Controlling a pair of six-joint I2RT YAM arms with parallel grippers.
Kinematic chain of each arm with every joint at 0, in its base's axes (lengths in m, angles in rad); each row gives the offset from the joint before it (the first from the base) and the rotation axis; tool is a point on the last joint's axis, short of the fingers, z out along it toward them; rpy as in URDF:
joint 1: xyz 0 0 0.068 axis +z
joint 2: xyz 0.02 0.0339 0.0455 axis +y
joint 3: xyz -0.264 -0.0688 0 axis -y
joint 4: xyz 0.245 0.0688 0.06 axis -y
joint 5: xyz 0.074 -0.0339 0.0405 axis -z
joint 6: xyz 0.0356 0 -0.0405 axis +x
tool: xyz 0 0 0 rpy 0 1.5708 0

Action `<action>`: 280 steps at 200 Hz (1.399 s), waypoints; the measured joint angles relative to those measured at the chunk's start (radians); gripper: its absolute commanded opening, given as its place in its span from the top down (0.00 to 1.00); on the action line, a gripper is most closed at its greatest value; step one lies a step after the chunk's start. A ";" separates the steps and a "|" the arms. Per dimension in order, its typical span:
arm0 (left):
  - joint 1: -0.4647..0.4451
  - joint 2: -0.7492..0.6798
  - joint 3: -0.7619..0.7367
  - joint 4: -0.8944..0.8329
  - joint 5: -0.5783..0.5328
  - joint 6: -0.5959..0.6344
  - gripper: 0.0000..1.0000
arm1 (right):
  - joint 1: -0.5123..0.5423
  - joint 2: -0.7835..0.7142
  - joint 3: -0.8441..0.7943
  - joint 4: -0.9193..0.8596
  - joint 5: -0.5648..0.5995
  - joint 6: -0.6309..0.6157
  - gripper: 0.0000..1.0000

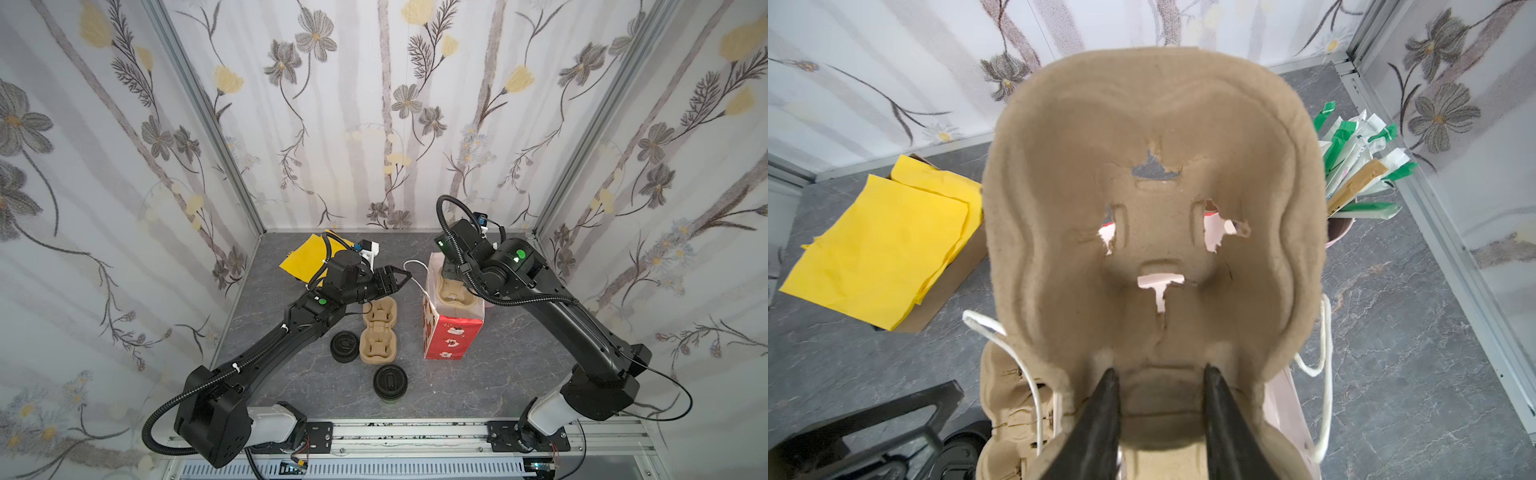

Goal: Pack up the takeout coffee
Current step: 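Lower the carrier into the bag with the right gripper while the left holds the bag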

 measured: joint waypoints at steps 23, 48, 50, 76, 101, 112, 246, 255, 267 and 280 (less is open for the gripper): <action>0.005 0.026 0.027 0.000 0.020 0.011 0.33 | -0.024 0.029 0.000 0.000 0.000 -0.021 0.69; 0.004 0.047 0.060 0.001 0.053 0.046 0.35 | -0.038 0.054 -0.010 0.000 0.003 -0.038 0.68; 0.004 0.048 0.061 0.001 0.055 0.049 0.35 | -0.037 0.055 -0.011 0.000 0.003 -0.040 0.68; 0.005 0.066 0.077 0.010 0.070 0.079 0.36 | -0.038 0.056 -0.049 0.003 -0.006 -0.058 0.68; 0.006 0.085 0.080 0.016 0.071 0.090 0.37 | -0.040 0.049 -0.093 0.007 -0.019 -0.072 0.68; 0.006 0.093 0.082 0.016 0.072 0.095 0.36 | -0.040 0.043 -0.109 0.013 -0.027 -0.074 0.68; 0.006 0.114 0.086 0.023 0.067 0.097 0.37 | -0.051 -0.003 -0.185 0.054 -0.163 -0.048 0.68; 0.006 0.116 0.086 0.023 0.063 0.097 0.37 | -0.053 -0.008 -0.183 0.050 -0.166 -0.044 0.68; 0.006 0.117 0.086 0.023 0.056 0.097 0.37 | -0.053 -0.014 -0.172 0.038 -0.168 -0.033 0.69; 0.006 0.118 0.086 0.023 0.056 0.097 0.38 | -0.055 -0.019 -0.154 0.031 -0.169 -0.024 0.69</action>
